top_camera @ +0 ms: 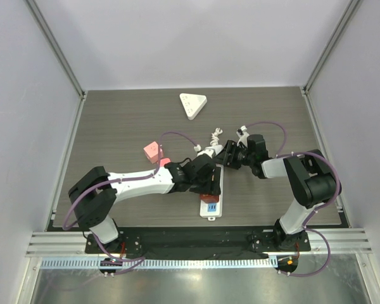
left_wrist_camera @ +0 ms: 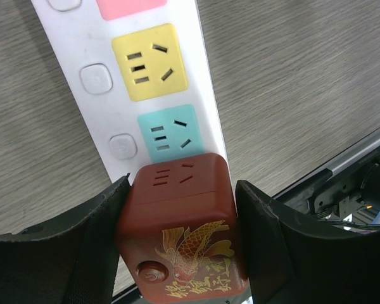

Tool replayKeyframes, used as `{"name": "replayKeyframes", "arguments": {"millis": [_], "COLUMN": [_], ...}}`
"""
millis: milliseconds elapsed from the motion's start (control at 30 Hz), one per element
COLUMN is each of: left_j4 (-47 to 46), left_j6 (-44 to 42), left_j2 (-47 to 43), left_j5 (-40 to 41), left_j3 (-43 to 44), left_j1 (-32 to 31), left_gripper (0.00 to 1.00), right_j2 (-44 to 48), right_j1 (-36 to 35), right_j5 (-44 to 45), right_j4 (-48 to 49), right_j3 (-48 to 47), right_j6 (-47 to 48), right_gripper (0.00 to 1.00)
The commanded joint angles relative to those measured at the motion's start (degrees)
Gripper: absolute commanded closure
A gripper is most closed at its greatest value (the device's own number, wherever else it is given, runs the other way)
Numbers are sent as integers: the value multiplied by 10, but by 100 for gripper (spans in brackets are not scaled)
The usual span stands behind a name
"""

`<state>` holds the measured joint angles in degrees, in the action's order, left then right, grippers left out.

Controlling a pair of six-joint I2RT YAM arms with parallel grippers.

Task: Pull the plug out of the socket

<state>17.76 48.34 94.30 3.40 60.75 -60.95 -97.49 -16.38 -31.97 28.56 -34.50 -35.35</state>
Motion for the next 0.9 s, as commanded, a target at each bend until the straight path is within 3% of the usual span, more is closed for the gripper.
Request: {"name": "replayKeyframes", "arguments": {"millis": [0, 200, 467, 567, 700, 867], "left_j4": [-30, -48, -57, -63, -79, -96], "left_j6": [10, 8, 4, 6, 18, 32], "left_j2": [-21, -20, -5, 5, 18, 31], "left_j5": [6, 20, 21, 10, -8, -16], "left_j3": [-6, 4, 34, 43, 45, 48], "left_j1": [14, 38, 54, 54, 54, 54], "left_gripper": [100, 100, 100, 100, 100, 100], "right_j2": [0, -3, -15, -29, -37, -45], "right_j1": [-1, -1, -1, -2, -5, -10], "right_j5": [31, 13, -5, -19, -28, -35], "right_j4": [-40, -22, -3, 10, 20, 19], "right_j3": [9, 14, 15, 13, 11, 7], "right_j6": [35, 20, 6, -5, -13, -12], "right_gripper": [37, 21, 19, 22, 35, 45]}}
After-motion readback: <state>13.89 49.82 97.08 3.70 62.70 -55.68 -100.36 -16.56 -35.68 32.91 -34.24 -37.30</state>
